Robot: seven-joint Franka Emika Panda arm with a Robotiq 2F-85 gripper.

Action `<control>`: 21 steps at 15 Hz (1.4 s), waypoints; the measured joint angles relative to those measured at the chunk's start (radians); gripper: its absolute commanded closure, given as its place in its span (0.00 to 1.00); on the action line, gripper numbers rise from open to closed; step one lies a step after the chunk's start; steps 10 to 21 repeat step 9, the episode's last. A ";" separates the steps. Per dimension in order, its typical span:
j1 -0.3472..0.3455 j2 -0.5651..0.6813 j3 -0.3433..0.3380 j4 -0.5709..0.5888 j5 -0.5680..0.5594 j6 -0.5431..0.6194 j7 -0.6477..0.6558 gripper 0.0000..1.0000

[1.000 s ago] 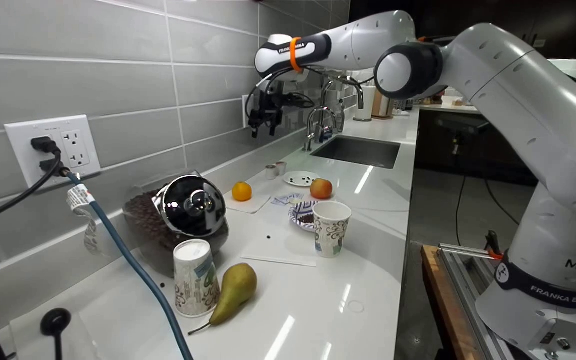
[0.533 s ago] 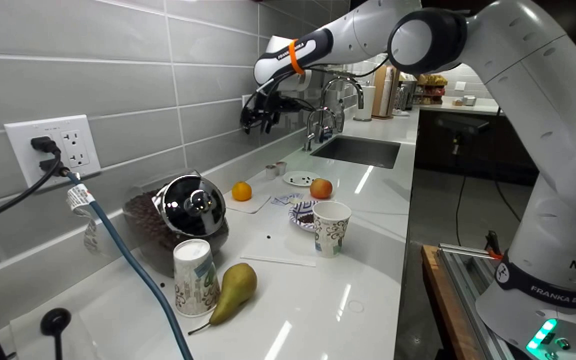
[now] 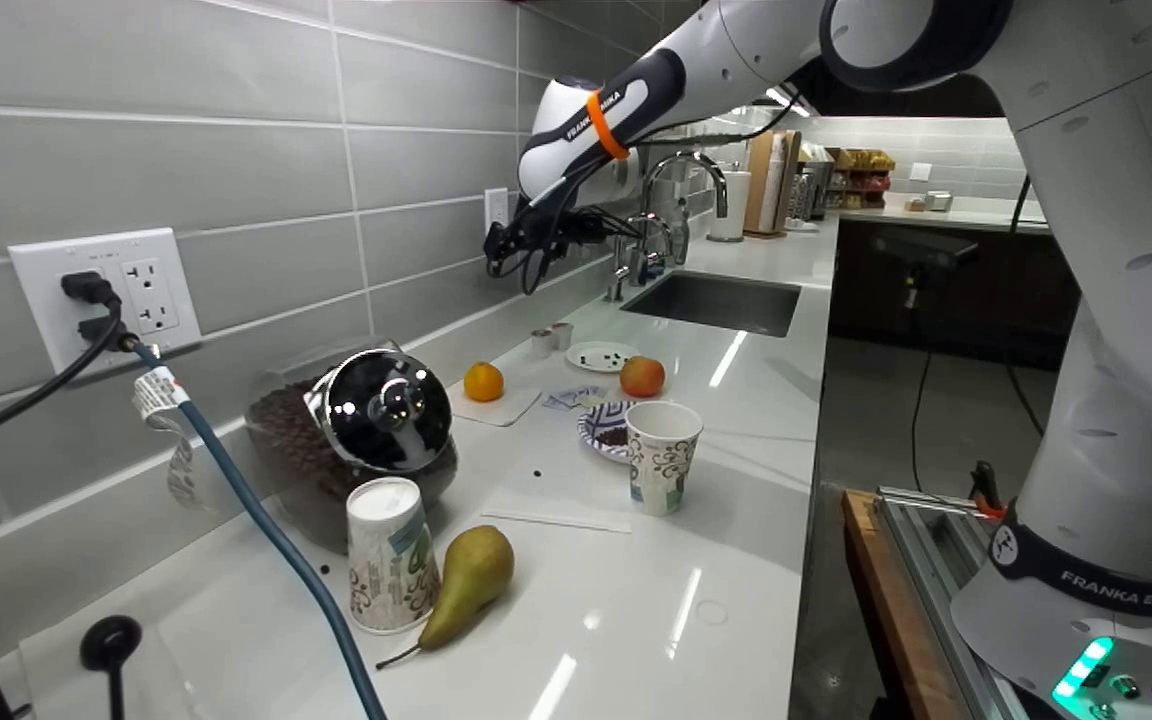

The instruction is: Move the two small white containers and place them under the socket on the right

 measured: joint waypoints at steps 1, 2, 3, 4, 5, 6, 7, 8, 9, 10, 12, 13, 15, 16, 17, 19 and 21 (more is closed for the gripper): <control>0.032 -0.028 -0.024 -0.047 -0.015 0.000 0.007 0.00; 0.063 -0.058 -0.048 -0.094 -0.036 0.000 0.019 0.00; 0.096 -0.090 -0.074 -0.142 -0.065 0.000 0.041 0.00; 0.129 -0.124 -0.103 -0.192 -0.103 0.000 0.068 0.00; 0.160 -0.162 -0.130 -0.242 -0.145 -0.005 0.094 0.00; 0.188 -0.204 -0.152 -0.295 -0.188 -0.017 0.119 0.00; 0.205 -0.249 -0.160 -0.345 -0.216 -0.041 0.128 0.00; 0.206 -0.276 -0.155 -0.371 -0.219 -0.047 0.128 0.00; 0.202 -0.280 -0.151 -0.370 -0.219 -0.047 0.128 0.00; 0.202 -0.280 -0.151 -0.370 -0.219 -0.047 0.128 0.00; 0.202 -0.280 -0.151 -0.370 -0.219 -0.047 0.128 0.00; 0.202 -0.280 -0.151 -0.370 -0.219 -0.047 0.128 0.00; 0.202 -0.280 -0.151 -0.370 -0.219 -0.047 0.128 0.00; 0.202 -0.280 -0.151 -0.370 -0.219 -0.047 0.128 0.00; 0.202 -0.280 -0.151 -0.370 -0.219 -0.047 0.128 0.00; 0.202 -0.280 -0.151 -0.370 -0.219 -0.047 0.128 0.00; 0.202 -0.280 -0.151 -0.370 -0.219 -0.047 0.128 0.00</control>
